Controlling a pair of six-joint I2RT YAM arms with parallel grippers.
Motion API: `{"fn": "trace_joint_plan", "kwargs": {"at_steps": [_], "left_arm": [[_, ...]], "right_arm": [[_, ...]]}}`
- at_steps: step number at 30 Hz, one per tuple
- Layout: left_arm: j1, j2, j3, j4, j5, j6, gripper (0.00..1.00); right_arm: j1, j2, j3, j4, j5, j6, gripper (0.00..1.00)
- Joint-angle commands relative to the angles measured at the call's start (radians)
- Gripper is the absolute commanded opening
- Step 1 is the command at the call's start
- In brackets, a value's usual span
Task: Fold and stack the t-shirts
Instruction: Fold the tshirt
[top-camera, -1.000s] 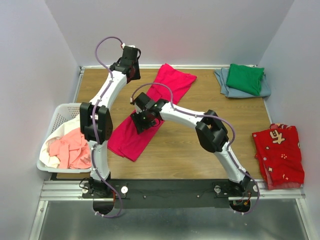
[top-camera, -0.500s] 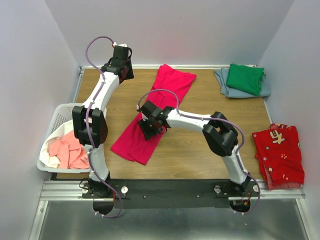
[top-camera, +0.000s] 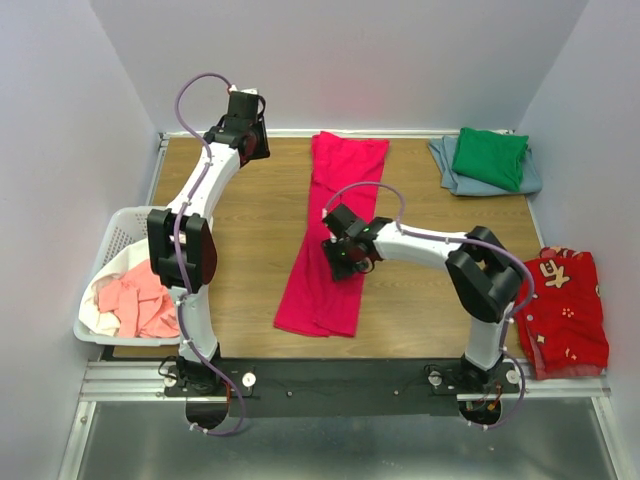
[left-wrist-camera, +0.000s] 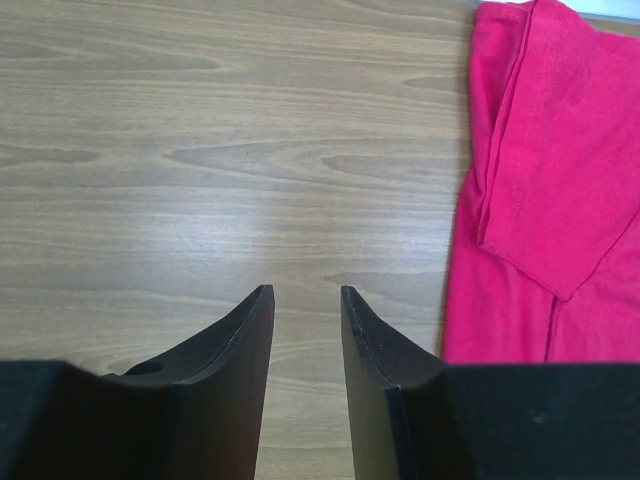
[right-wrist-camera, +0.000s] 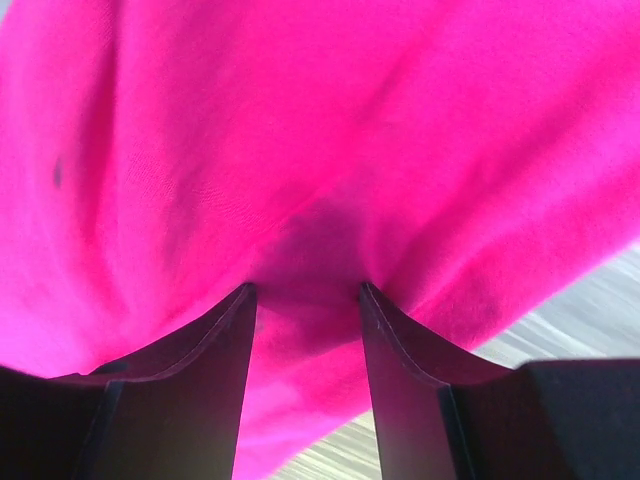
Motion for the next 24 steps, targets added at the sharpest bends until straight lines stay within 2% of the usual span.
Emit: {"fn": "trace_joint_plan", "kwargs": {"at_steps": [1, 8, 12, 14, 17, 21, 24], "left_arm": [[0.000, 0.017, 0.033, -0.017, 0.035, 0.021, 0.42], [0.000, 0.014, 0.045, -0.038, 0.049, 0.023, 0.41], [-0.011, -0.018, -0.001, -0.040, 0.061, 0.020, 0.41], [-0.018, -0.041, -0.031, -0.041, 0.067, 0.020, 0.40], [-0.035, -0.127, -0.149, 0.000, 0.113, 0.027, 0.39], [-0.080, -0.354, -0.434, 0.095, 0.216, 0.041, 0.39], [-0.144, -0.493, -0.598, 0.118, 0.236, 0.041, 0.39]], "right_arm": [[-0.075, 0.005, -0.168, -0.203, 0.044, 0.072, 0.55], [-0.081, -0.078, -0.265, -0.243, 0.075, 0.129, 0.50], [-0.082, -0.113, -0.278, -0.246, 0.090, 0.147, 0.42], [-0.082, -0.126, -0.288, -0.239, 0.076, 0.141, 0.41], [-0.081, -0.172, -0.298, -0.201, 0.079, 0.135, 0.43], [-0.082, -0.254, -0.251, -0.165, 0.118, 0.147, 0.56], [-0.084, -0.301, -0.219, -0.150, 0.142, 0.164, 0.60]]}}
